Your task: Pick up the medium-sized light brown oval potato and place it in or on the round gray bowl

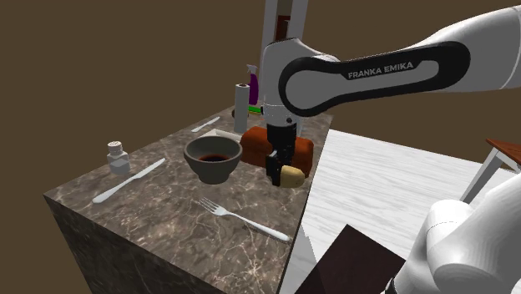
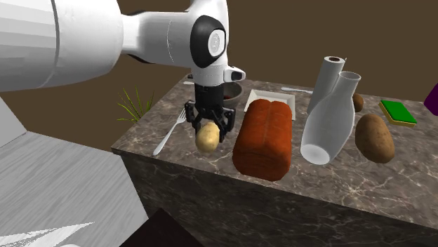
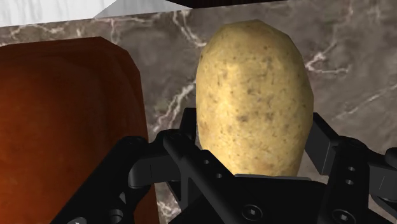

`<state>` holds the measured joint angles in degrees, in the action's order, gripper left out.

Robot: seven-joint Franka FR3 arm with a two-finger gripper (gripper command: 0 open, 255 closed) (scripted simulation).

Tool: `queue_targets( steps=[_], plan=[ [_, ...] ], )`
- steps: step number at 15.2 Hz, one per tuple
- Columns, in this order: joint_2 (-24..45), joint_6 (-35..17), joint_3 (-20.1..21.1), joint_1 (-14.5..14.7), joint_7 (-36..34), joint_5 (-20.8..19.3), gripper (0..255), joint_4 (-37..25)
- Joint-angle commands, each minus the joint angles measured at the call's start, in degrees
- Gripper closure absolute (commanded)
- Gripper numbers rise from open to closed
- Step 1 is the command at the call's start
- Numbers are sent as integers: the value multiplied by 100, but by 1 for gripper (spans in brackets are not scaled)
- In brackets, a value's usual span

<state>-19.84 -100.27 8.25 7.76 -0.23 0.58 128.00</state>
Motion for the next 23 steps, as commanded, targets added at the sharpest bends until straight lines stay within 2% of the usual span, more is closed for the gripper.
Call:
queue_targets(
  steps=[1, 23],
  plan=[
    [-21, 149, -1, 1, -1, 2, 255, -126],
    [111, 1843, -32, -26, 33, -33, 255, -1952]
  ],
)
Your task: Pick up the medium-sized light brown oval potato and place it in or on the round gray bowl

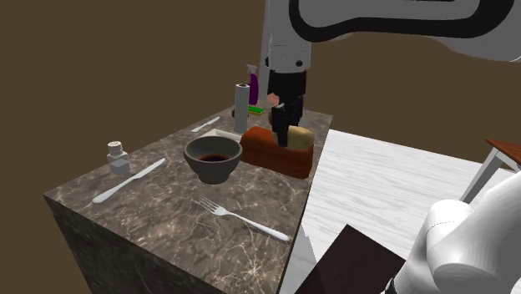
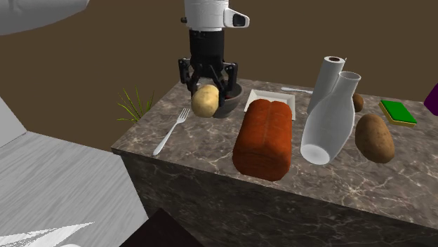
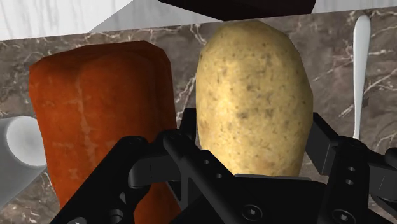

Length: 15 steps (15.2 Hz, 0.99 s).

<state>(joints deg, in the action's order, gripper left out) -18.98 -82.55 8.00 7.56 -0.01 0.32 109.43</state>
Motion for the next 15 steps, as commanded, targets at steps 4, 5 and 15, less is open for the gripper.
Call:
queue_targets(
  steps=[4, 5, 15],
  plan=[
    [101, 343, -7, -11, 11, -17, 255, -441],
    [329, 338, 34, -3, -44, -29, 255, -662],
    [2882, 803, 368, 241, -598, -375, 255, -3627]
  ],
)
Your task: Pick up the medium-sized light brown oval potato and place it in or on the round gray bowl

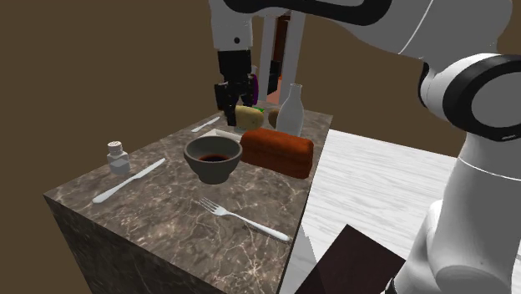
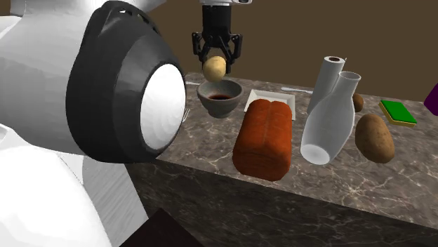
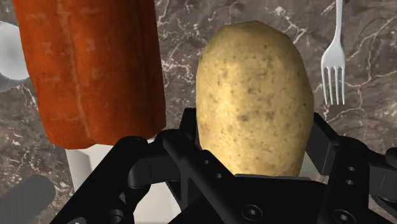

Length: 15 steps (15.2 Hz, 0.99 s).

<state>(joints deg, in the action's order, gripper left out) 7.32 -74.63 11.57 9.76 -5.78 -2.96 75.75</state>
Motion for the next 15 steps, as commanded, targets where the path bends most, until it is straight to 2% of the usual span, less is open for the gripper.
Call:
queue_targets(
  steps=[1, 4, 5, 6, 8, 15],
  plan=[
    [566, 134, 33, 77, -70, -109, 255, -689],
    [1726, 715, 67, 332, -183, -349, 255, -2409],
    [2738, 1392, 33, 606, -177, -555, 255, -4100],
    [2475, 1110, 19, 541, -192, -482, 255, -3553],
    [2178, 737, 35, 449, -210, -419, 255, -2881],
    [1652, -156, 56, 283, -232, -306, 255, -1462]
  ],
)
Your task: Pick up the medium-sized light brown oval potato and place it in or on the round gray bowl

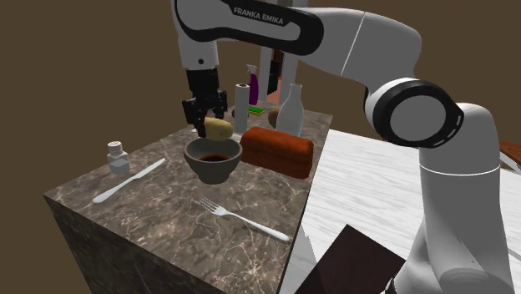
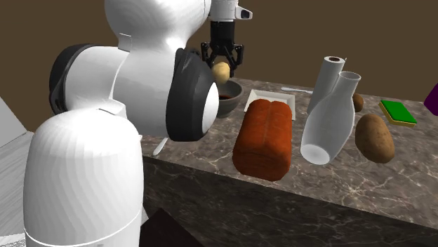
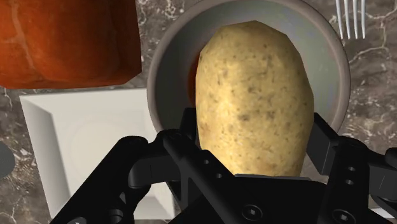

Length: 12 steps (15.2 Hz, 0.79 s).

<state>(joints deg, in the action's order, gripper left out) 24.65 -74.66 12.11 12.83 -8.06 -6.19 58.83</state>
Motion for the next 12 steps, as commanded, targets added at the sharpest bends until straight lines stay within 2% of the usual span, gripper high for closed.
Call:
queue_targets(
  steps=[1, 4, 11, 12],
  plan=[
    [-127, -259, 3, -39, -6, 27, 255, 383],
    [-221, -496, 3, -68, -9, 47, 255, 713],
    [-221, -496, 3, -68, -9, 47, 255, 713],
    [-222, -496, 3, -68, -9, 47, 0, 713]
  ],
)
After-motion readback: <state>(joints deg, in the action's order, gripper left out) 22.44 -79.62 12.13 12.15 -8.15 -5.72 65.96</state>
